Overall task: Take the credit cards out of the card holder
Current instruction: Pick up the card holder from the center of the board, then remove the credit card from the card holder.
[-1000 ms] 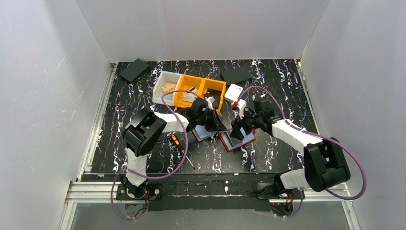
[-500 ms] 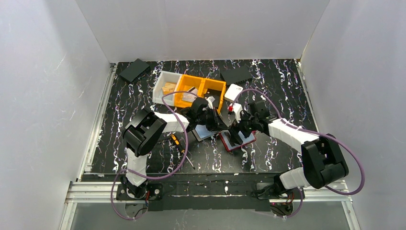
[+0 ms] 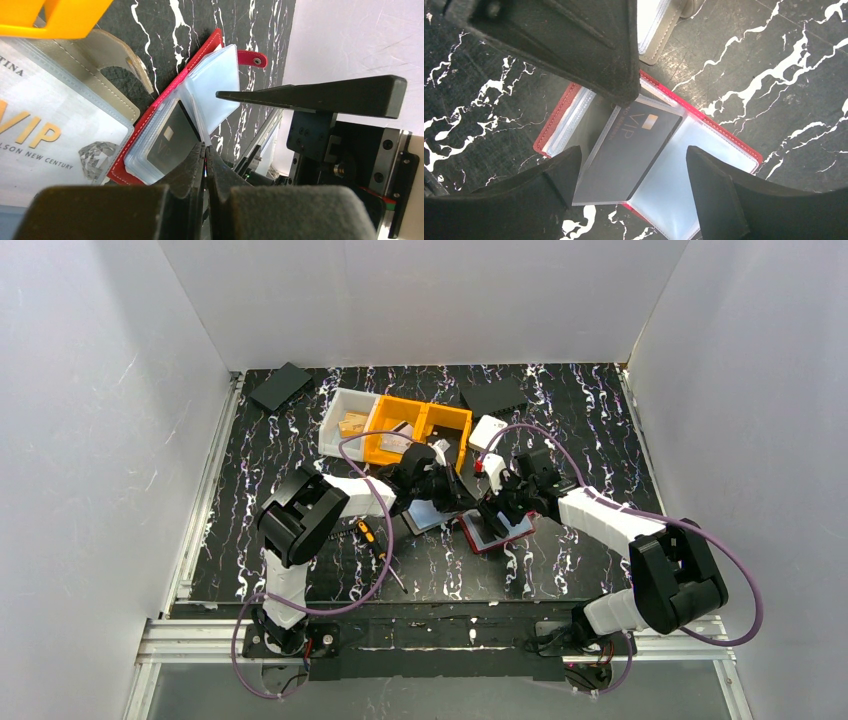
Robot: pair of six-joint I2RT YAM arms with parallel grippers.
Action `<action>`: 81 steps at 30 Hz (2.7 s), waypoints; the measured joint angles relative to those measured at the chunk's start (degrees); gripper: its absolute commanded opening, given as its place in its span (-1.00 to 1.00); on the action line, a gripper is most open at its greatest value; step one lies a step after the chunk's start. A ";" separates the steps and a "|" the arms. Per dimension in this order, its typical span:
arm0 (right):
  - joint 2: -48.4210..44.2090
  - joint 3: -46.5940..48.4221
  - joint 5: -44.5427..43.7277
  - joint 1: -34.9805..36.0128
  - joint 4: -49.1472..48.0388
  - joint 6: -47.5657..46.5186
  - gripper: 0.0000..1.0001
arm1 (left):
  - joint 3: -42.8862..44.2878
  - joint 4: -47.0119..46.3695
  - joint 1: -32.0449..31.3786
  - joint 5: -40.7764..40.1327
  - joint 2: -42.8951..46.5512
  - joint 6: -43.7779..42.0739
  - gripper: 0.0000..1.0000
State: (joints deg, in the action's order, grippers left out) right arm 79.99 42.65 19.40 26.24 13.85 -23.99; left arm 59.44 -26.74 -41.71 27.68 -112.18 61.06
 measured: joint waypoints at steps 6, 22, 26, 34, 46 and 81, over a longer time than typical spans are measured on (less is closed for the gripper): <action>0.00 0.00 -1.60 0.04 -0.02 0.13 0.60 | -0.87 -1.11 -0.04 -1.84 0.52 0.76 0.02; 0.00 0.00 -2.16 0.04 -0.04 0.28 0.57 | -7.52 -6.84 -2.78 -8.59 6.21 6.99 0.23; 0.00 0.00 -2.16 0.04 -0.04 0.28 0.57 | -7.28 -8.02 -3.91 -9.84 5.03 9.51 0.11; 0.00 0.00 -2.16 0.04 -0.04 0.28 0.56 | -5.95 -8.50 -5.53 -11.74 0.94 13.60 -0.11; -0.13 0.09 -2.05 -0.07 0.28 0.02 0.86 | -4.20 -8.83 -7.26 -13.38 -1.03 16.22 -1.00; 0.44 0.90 41.51 -15.15 4.61 13.81 -0.10 | -27.50 -31.47 -6.45 -6.25 15.04 -14.29 -1.00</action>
State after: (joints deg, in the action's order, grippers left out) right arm 80.42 43.55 60.90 11.09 18.46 -10.17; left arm 31.94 -58.22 -48.16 21.43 -97.14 46.76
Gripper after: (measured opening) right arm 0.446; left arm 0.017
